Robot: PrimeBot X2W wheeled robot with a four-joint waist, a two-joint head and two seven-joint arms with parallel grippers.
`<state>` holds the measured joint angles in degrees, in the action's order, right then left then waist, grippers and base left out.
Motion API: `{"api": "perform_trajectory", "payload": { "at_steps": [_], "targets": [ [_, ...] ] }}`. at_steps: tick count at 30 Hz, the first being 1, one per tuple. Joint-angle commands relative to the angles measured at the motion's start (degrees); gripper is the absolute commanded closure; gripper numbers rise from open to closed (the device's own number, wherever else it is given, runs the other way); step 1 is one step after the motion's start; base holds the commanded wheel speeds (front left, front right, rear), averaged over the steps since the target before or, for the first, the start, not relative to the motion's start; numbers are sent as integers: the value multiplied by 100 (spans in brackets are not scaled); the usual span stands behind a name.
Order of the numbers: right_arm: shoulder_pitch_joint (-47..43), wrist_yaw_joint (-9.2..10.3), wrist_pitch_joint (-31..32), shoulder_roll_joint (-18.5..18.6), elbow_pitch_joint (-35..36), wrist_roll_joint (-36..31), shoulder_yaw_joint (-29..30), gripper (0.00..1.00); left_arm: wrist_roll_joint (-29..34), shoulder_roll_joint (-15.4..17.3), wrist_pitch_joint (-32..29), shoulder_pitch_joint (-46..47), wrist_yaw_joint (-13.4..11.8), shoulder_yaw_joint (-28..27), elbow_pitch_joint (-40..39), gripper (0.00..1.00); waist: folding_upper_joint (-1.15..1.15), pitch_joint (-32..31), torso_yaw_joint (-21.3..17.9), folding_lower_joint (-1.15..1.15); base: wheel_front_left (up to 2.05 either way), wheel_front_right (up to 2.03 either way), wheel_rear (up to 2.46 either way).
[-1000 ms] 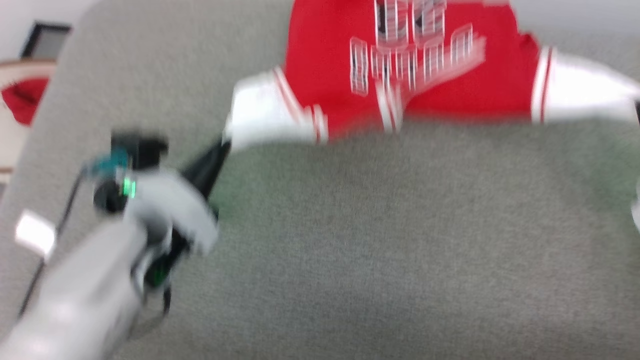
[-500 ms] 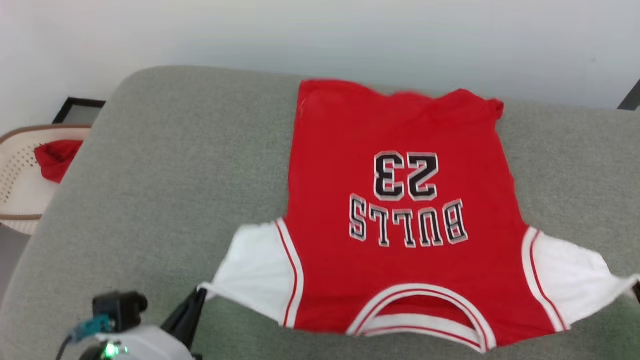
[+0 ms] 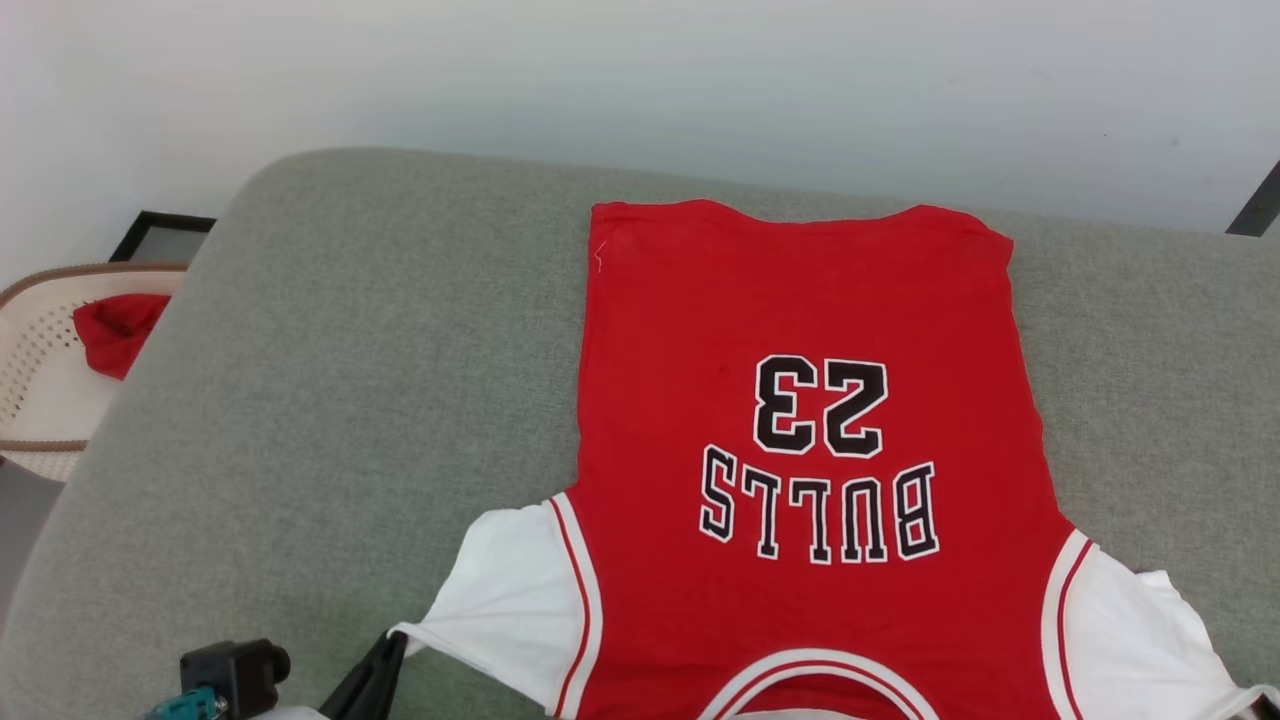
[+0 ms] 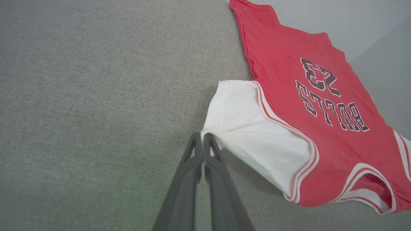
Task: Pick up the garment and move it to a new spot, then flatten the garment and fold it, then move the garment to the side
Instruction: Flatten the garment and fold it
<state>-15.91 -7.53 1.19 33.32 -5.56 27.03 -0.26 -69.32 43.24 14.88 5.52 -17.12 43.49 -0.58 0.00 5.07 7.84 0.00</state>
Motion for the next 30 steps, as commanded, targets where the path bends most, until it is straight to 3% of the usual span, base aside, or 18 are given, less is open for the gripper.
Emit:
{"api": "perform_trajectory", "payload": {
  "at_steps": [1,4,5,6,7,13,20,25,30],
  "targets": [
    [-113,8,97,-57,54,-12,51,100,60,-14,21,-52,15,-39,35,100,0,16,-6,0,0,0,0],
    [-180,7,337,-134,137,46,73,98,111,-57,24,-77,33,-53,75,100,0,31,-22,0,0,0,0],
    [-204,7,438,-147,153,41,80,61,129,-75,25,-78,50,-51,85,100,0,37,-25,0,0,0,0],
    [-221,8,533,-138,181,14,59,6,144,-100,26,-71,68,-52,97,100,0,43,-25,0,0,0,0],
    [-233,7,623,-168,208,55,65,0,181,-117,27,-55,94,-52,109,100,0,50,-26,0,0,0,0],
    [-198,7,1029,-249,478,197,278,0,339,-292,29,60,173,-7,183,100,0,95,33,0,0,0,0],
    [237,7,1531,-206,1366,246,530,0,601,-623,25,335,348,156,349,100,0,285,197,0,0,0,0],
    [1117,7,1922,61,1711,268,515,0,781,-870,26,592,460,213,481,100,0,526,339,0,0,0,0],
    [2466,7,2246,294,1288,352,251,0,969,-1121,27,866,617,269,629,100,0,796,569,0,0,0,0]
  ]
}}
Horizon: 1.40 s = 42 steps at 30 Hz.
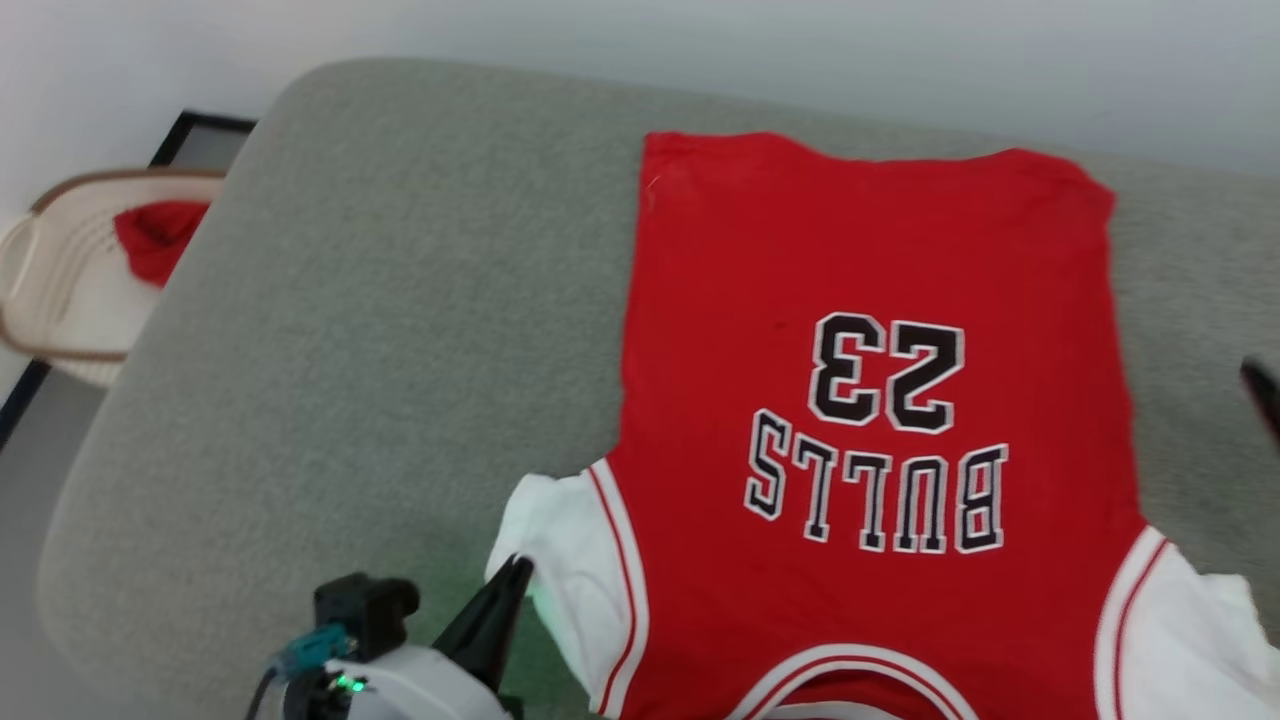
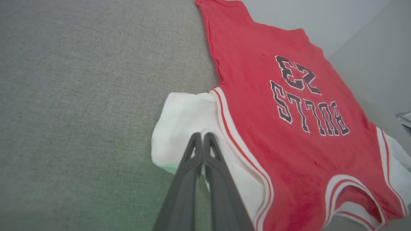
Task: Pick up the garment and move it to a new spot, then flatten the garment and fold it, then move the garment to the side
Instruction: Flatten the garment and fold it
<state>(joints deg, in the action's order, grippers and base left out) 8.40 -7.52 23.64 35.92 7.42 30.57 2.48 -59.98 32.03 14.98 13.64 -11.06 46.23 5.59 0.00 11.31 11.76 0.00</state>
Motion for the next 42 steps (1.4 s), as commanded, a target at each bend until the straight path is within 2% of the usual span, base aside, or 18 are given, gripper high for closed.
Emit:
{"api": "perform_trajectory", "payload": {
  "at_steps": [1,7,17,26,32,33,34,37,42],
  "targets": [
    [310,6,65,97,-171,9,-89,0,80,-53,18,116,49,17,34,100,0,238,250,0,0,0,0],
    [1789,6,426,344,-1482,126,-497,0,286,-397,16,500,272,163,230,100,0,588,705,0,0,0,0],
    [3551,6,1221,527,-3519,61,-1003,0,517,-952,16,948,610,405,532,100,0,1217,1332,0,0,0,0],
    [4668,6,1836,416,-4791,-206,-974,0,651,-1377,17,1178,866,461,752,100,0,1657,1730,0,0,0,0],
    [4965,6,2539,249,-5694,-706,-963,0,711,-1581,10,1172,1013,394,928,100,0,1750,1861,0,0,0,0],
    [5001,6,2635,217,-5824,-809,-934,55,721,-1600,10,1164,1030,384,956,100,0,1756,1872,0,0,0,0],
    [5040,6,2728,173,-5950,-917,-904,100,723,-1626,10,1157,1056,369,983,100,0,1760,1880,0,0,0,0],
    [5127,5,2901,40,-6190,-1179,-829,100,764,-1668,10,1129,1090,316,1061,100,0,1753,1883,0,0,0,0],
    [5332,1,2747,-216,-6257,-1404,-674,100,796,-1695,6,1095,1117,228,1166,100,0,1679,1782,0,0,0,0]
  ]
}}
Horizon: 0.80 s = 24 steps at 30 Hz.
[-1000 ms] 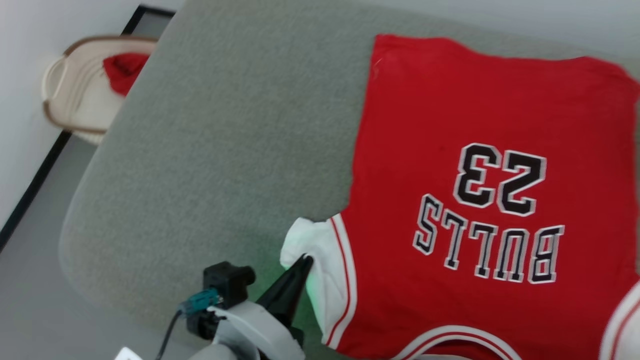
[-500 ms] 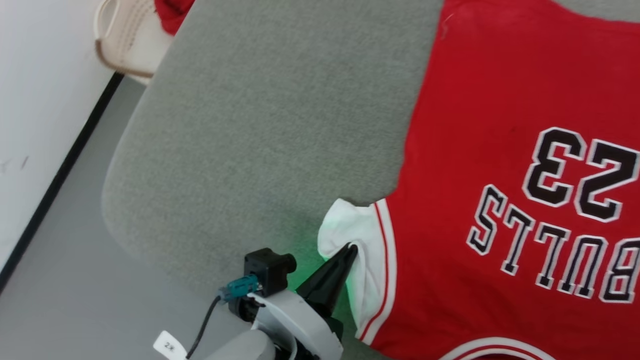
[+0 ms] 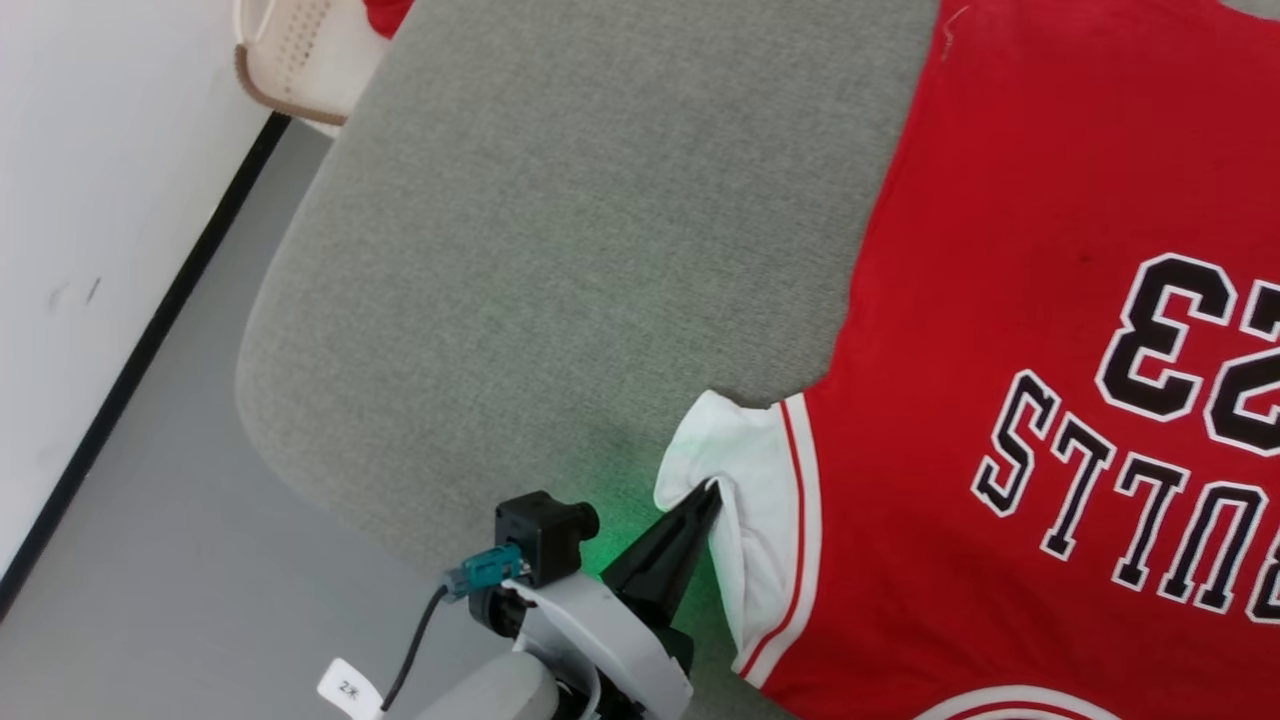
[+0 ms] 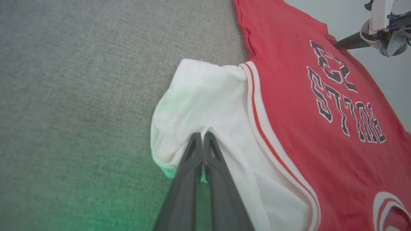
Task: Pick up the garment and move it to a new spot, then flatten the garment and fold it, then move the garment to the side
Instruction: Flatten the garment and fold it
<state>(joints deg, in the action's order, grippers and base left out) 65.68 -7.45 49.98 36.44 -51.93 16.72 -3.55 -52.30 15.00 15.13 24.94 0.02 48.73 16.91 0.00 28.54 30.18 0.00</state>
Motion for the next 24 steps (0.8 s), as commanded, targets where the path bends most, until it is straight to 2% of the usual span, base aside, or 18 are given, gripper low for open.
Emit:
{"api": "perform_trajectory", "payload": {
  "at_steps": [1,4,11,13,24],
  "targets": [
    [-368,-8,80,-321,-304,-29,-66,100,43,17,-9,-41,12,-45,51,100,0,-77,-98,0,0,0,0],
    [-372,-19,61,-435,-128,64,-177,100,78,102,-9,-98,-12,-151,97,100,0,-253,-318,0,0,0,0],
    [-754,-15,56,-437,469,680,-664,100,42,305,-10,-229,-100,-318,100,100,0,-577,-796,0,0,0,0],
    [-1033,-12,101,-312,935,1177,-902,100,7,423,-15,-307,-142,-381,79,100,0,-695,-1043,0,0,0,0],
    [-2456,-2,-157,319,2485,2395,-1248,100,-71,704,-62,-519,-276,-493,18,100,0,-1109,-1649,0,0,0,0]
  ]
}}
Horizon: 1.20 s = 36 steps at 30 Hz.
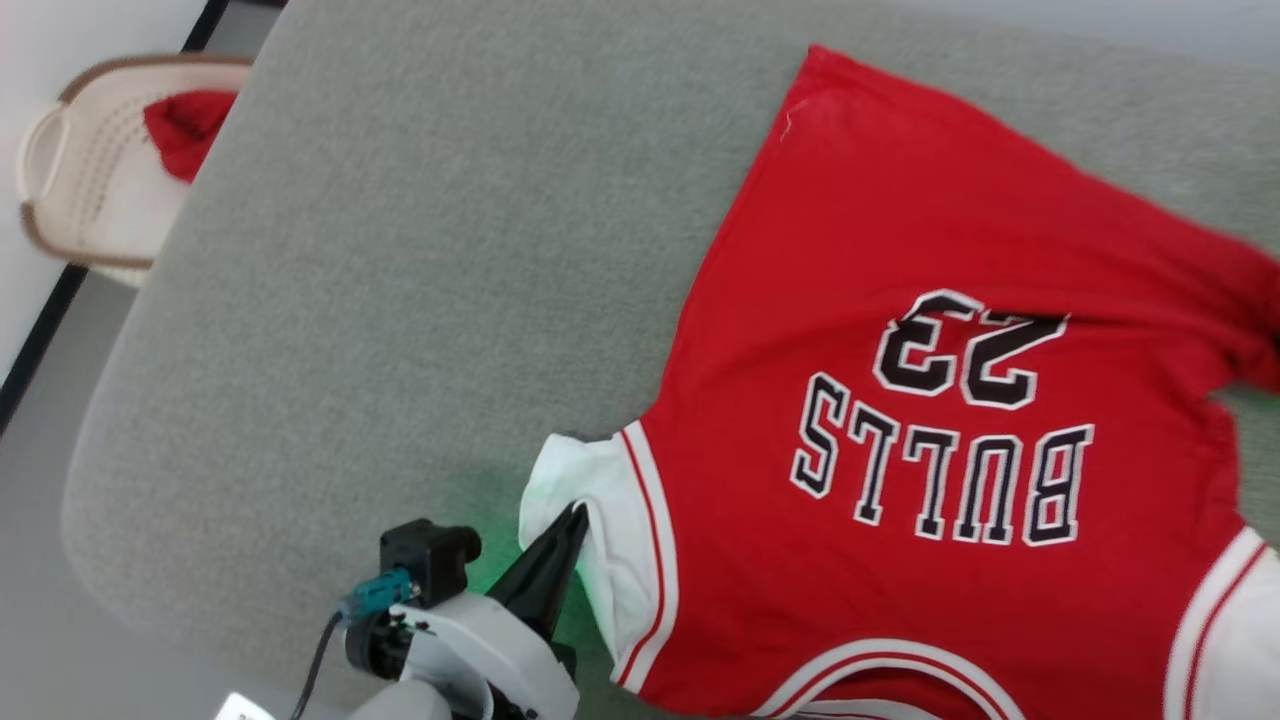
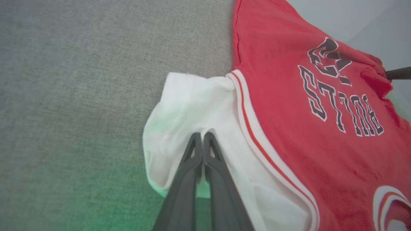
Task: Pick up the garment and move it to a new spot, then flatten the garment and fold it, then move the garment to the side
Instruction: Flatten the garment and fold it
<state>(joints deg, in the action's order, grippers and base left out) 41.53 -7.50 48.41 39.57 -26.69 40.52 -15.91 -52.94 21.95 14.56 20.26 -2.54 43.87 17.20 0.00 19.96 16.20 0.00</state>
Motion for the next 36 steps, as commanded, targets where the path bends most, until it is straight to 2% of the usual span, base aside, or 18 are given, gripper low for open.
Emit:
{"api": "perform_trajectory", "payload": {
  "at_steps": [1,7,12,18,26,27,28,29,30,36],
  "targets": [
    [-412,2,-42,68,220,148,48,100,-14,80,-23,-101,-48,-8,-37,100,0,-341,-335,0,0,0,0],
    [-1394,2,-197,110,768,351,290,100,-31,207,-85,-230,-124,1,-114,100,0,-540,-503,0,0,0,0],
    [-2375,2,-243,-37,1199,352,653,100,-63,289,-141,-343,-178,16,-183,100,0,-733,-619,0,0,0,0],
    [-3334,2,-214,-275,1623,209,1208,100,-91,371,-201,-441,-238,29,-274,100,0,-874,-720,0,0,0,0],
    [-4124,2,-232,-835,1967,-139,1799,100,-125,405,-227,-512,-275,51,-306,100,0,-971,-799,0,0,0,0],
    [-4163,2,-261,-895,1978,-197,1833,88,-127,406,-230,-511,-276,52,-300,100,0,-982,-811,0,0,0,0],
    [-4180,2,-277,-950,1982,-255,1852,70,-129,405,-232,-508,-275,58,-294,100,0,-994,-822,0,0,0,0],
    [-4203,2,-285,-998,1988,-309,1871,42,-128,403,-230,-503,-268,64,-289,100,0,-1006,-831,0,0,0,0],
    [-4219,2,-308,-1038,2004,-356,1879,0,-126,404,-233,-497,-261,68,-281,100,0,-1016,-841,0,0,0,0],
    [-4232,2,-316,-1144,2284,-494,2023,0,-128,416,-221,-498,-249,77,-258,100,0,-1053,-893,0,0,0,0]
  ]
}}
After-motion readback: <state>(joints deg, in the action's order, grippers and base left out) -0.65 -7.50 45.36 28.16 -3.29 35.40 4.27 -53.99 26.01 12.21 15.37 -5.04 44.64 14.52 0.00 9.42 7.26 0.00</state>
